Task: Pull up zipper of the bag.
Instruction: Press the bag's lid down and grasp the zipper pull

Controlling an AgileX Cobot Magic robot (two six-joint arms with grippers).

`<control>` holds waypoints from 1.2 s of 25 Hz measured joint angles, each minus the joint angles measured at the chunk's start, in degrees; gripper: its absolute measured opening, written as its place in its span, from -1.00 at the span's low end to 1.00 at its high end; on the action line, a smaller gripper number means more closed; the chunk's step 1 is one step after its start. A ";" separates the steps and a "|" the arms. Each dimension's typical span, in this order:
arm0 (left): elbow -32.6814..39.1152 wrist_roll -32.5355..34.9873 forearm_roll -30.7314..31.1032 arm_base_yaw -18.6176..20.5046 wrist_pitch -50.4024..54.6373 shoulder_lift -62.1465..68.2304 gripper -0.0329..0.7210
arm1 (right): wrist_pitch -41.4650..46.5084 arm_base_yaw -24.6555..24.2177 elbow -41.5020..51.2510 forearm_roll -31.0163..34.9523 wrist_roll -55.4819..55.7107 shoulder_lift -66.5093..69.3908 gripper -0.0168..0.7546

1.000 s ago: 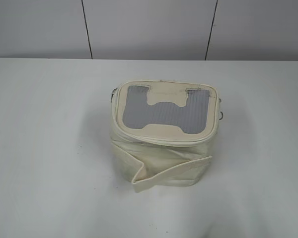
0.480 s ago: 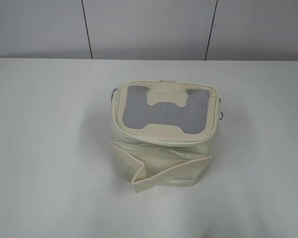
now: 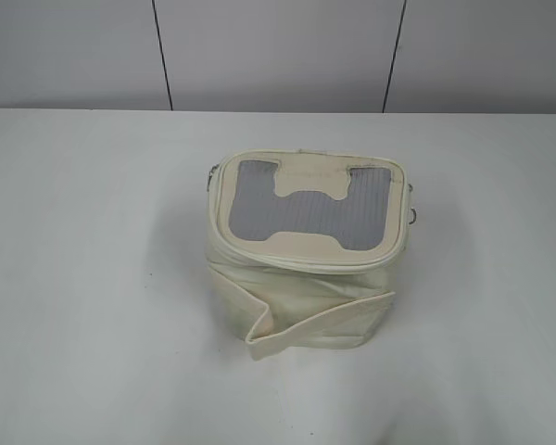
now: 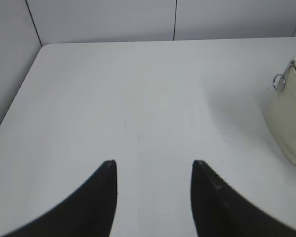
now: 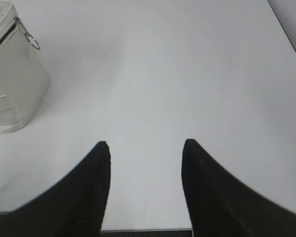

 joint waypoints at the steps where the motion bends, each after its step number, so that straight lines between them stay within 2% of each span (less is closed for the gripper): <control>1: 0.00 0.00 0.00 0.00 0.00 0.00 0.08 | 0.00 0.00 0.00 0.00 0.00 0.00 0.03; 12: 0.00 0.00 -0.18 0.00 0.00 0.00 0.08 | 0.00 0.00 0.00 0.00 0.00 0.00 0.03; 17: 0.00 0.00 -5.03 0.00 -0.62 0.00 0.08 | 0.00 0.00 0.00 0.00 0.00 3.53 0.03; 22: -0.57 0.00 -7.96 0.00 -5.27 3.08 0.08 | -1.30 0.00 -0.74 1.32 -2.88 12.57 0.03; 27: -0.63 1.06 -16.58 -0.10 -13.90 11.58 0.08 | -10.49 0.11 -3.19 6.62 -8.73 20.47 0.03; 30: -0.80 10.96 -24.46 -0.99 -16.47 18.63 0.08 | -13.65 2.01 -5.40 8.92 -12.28 26.30 0.03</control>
